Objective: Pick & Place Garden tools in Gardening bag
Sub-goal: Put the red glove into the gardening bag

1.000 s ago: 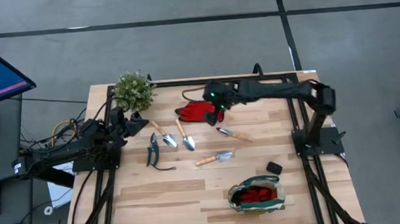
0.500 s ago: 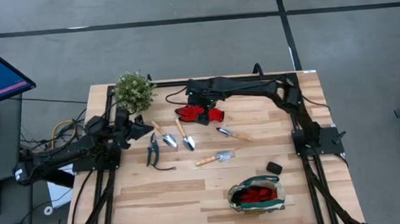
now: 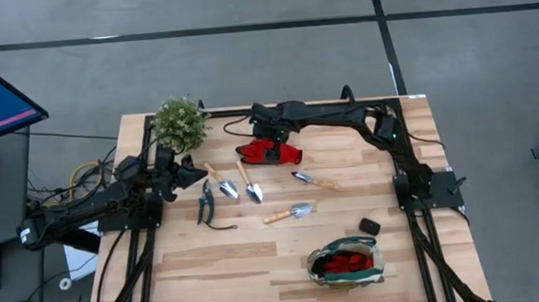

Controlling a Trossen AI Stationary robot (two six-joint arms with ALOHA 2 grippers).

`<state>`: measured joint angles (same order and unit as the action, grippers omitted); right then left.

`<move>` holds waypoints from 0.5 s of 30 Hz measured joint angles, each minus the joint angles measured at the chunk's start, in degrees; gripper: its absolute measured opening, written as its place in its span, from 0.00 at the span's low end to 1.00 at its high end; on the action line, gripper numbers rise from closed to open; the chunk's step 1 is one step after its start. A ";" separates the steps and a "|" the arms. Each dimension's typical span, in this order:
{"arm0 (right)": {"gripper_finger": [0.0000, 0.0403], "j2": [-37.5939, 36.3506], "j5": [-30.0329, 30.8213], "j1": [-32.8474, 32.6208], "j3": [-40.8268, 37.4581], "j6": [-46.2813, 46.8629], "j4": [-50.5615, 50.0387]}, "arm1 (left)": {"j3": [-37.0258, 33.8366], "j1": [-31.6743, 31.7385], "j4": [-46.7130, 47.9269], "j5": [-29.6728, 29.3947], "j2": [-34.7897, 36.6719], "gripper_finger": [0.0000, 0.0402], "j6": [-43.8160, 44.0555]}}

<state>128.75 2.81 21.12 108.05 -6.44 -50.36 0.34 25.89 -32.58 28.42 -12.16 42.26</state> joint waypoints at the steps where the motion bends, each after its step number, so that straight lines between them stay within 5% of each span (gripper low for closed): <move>1: 0.86 0.00 0.00 0.07 0.00 0.00 0.35 | 0.02 0.00 -0.02 -0.02 0.00 0.01 0.02; 15: 0.86 2.10 4.41 -0.37 0.09 4.37 -2.30 | 0.02 -0.07 -0.44 -0.02 0.00 0.04 0.02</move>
<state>130.85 7.22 20.75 108.14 -2.07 -52.66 0.36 25.82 -33.01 28.40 -12.16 42.28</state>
